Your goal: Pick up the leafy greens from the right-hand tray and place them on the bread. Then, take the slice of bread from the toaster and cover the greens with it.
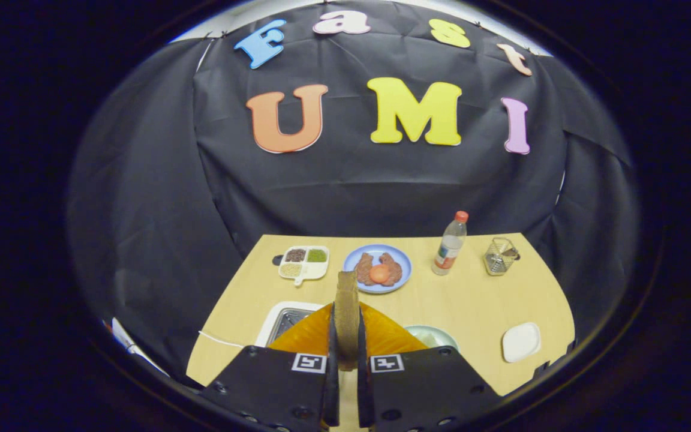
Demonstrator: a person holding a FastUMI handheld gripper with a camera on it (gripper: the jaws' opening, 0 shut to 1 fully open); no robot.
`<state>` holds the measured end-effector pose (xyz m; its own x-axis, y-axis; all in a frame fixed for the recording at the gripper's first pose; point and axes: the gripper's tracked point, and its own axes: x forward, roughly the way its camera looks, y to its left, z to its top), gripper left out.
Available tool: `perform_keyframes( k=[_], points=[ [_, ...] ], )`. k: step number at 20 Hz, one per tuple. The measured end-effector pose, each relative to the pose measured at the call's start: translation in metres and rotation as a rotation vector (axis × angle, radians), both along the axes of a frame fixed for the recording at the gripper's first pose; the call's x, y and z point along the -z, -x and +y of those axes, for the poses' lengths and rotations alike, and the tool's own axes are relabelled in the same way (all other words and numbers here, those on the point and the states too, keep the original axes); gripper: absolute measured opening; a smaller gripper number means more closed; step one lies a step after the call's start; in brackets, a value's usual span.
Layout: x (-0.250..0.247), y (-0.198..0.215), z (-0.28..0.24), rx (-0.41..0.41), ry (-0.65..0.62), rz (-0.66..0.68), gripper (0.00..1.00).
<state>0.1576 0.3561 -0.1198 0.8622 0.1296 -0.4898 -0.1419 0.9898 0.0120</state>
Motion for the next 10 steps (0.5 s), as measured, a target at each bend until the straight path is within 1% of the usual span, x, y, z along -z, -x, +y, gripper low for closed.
perform_keyframes(
  k=[5, 10],
  points=[
    [0.029, -0.015, -0.048, 0.064, 0.012, 0.052, 0.12],
    [0.079, -0.028, -0.066, 0.048, 0.002, 0.120, 0.12]
  ],
)
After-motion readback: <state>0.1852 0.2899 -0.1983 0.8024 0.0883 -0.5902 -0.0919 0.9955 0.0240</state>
